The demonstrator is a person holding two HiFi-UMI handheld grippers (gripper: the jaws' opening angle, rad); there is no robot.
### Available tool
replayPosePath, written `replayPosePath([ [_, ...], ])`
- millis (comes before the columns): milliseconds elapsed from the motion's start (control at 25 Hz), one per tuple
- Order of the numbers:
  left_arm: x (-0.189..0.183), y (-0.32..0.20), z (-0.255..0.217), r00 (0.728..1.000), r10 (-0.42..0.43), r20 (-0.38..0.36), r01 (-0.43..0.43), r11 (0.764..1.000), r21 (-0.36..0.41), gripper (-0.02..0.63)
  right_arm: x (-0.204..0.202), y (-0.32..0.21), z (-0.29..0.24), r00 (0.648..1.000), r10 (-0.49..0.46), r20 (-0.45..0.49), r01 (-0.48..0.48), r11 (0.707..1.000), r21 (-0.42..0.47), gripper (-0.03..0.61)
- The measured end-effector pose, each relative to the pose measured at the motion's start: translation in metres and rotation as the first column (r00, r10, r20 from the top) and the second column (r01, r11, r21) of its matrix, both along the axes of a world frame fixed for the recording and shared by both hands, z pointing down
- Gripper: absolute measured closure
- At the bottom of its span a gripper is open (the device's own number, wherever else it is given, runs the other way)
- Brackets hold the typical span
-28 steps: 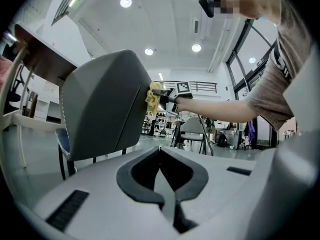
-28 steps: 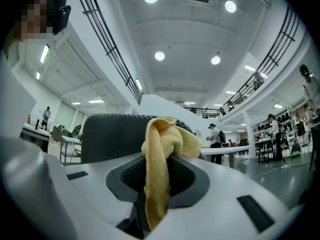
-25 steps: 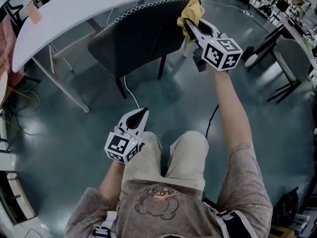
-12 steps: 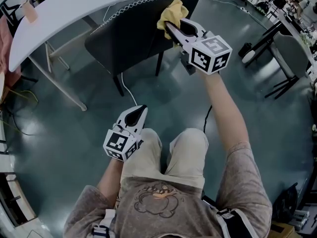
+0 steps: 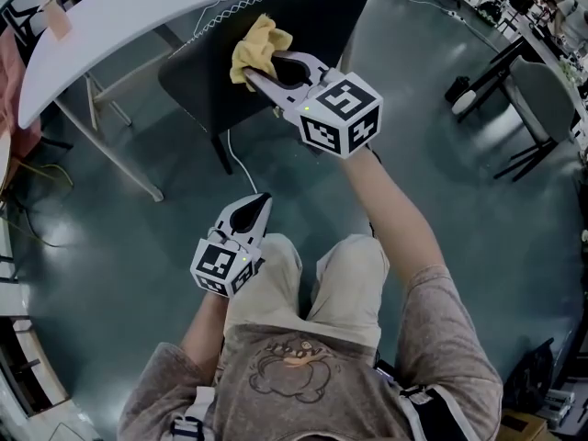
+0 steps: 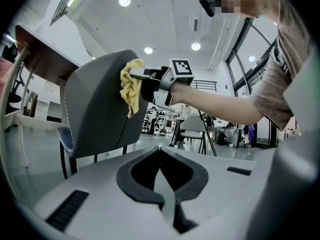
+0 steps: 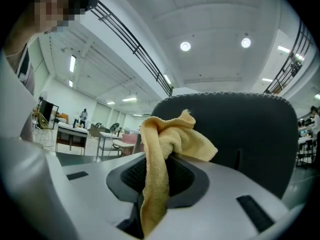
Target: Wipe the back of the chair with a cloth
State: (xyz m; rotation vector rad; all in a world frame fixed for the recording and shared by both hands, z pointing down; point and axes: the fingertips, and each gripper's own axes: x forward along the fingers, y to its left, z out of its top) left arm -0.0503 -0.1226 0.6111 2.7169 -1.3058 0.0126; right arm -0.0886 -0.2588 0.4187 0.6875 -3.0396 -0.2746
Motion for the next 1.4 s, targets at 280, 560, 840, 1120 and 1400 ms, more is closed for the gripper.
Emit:
replayPosePath([
  [280,-0.005,0.005,0.005,1.000,-0.017,0.005,0.017,1.000,-0.010,0.603,-0.033,0.035,0.001,0.992,-0.122,0.007,0.122,0.992,0.009,0.485],
  [560,-0.005,0.009,0.007,1.000,-0.018,0.003,0.018,1.000,-0.018,0.603,-0.030,0.051,-0.004,0.989,-0.151,0.013,0.150,0.988,0.026,0.485],
  [840,0.000,0.012,0.011,1.000,-0.015,0.011,0.015,1.000,-0.019,0.603,0.035,0.020,0.010,0.999,0.008,0.048,-0.009,1.000,0.011,0.485],
  [1120,-0.008,0.013,0.019,0.999,-0.037,0.023,0.038,0.999,-0.032,0.603,0.126,-0.026,0.024,0.976,0.198,0.096,-0.197,0.980,-0.017,0.485],
  [1400,-0.010,0.013,0.021,0.999,-0.038,0.037,0.040,0.999,-0.035,0.603,0.194,-0.084,0.043,0.922,0.374,0.100,-0.368,0.927,-0.073,0.485],
])
